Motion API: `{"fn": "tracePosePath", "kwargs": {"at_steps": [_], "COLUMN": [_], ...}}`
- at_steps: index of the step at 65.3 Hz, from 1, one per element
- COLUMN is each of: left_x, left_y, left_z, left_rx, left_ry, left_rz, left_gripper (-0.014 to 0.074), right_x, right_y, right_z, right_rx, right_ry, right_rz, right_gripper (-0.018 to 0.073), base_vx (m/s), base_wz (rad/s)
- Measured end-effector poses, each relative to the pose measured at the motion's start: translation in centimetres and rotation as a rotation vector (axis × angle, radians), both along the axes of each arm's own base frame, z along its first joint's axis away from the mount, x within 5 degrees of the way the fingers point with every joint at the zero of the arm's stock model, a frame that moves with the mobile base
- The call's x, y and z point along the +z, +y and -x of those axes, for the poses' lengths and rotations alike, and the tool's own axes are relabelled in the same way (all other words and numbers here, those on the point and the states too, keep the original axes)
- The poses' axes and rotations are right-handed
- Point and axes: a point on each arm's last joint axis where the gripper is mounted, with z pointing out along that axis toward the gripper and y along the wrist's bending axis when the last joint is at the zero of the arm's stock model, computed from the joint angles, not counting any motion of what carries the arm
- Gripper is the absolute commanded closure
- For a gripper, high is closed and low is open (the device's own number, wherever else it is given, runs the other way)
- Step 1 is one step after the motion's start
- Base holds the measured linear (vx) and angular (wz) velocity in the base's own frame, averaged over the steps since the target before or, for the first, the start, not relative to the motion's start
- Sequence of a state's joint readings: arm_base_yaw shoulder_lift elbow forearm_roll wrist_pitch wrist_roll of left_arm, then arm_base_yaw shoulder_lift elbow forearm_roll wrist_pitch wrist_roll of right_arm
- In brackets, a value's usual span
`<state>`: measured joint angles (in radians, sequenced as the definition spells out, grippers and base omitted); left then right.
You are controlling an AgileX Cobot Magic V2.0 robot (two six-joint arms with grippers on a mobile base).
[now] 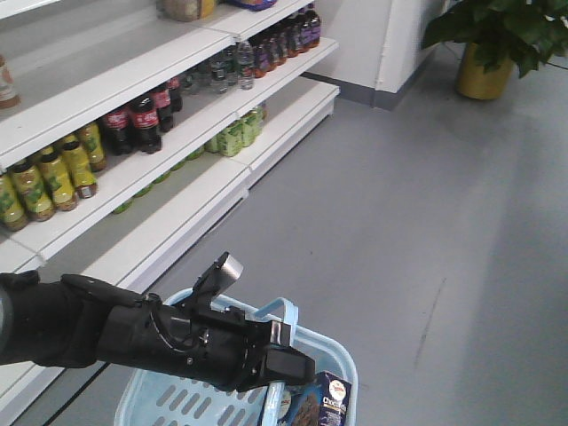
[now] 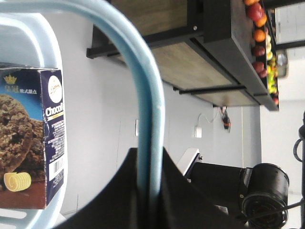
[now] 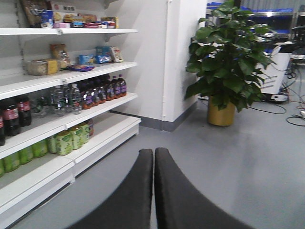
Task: Left arm holds basket, right arm returns cookies
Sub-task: 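Turn and drive past the potted plant carrying the basket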
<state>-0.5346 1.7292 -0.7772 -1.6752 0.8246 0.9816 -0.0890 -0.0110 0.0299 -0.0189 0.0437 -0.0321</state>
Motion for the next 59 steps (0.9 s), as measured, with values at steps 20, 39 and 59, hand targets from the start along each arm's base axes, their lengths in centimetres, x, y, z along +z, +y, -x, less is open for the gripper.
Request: {"fn": "tracePosePath", "kwargs": {"at_steps": [20,39,59], "left_x": [0.0,0.0,0.0], "left_y": [0.0,0.0,0.0], "left_z": [0.0,0.0,0.0], "left_rx": [0.0,0.0,0.0], "left_ry": [0.0,0.0,0.0], "left_rz": [0.0,0.0,0.0], "left_gripper": [0.0603,0.0603,0.0603], "right_x": [0.0,0.0,0.0], "right_y": [0.0,0.0,0.0], "right_z": [0.0,0.0,0.0], "right_rx": [0.0,0.0,0.0], "right_ry": [0.0,0.0,0.0], "right_rz": [0.0,0.0,0.0], "right_gripper": [0.0568,0.0568,0.0568], "base_vx": [0.13,0.14,0.15], "base_wz": [-0.53,-0.56,-0.56]}}
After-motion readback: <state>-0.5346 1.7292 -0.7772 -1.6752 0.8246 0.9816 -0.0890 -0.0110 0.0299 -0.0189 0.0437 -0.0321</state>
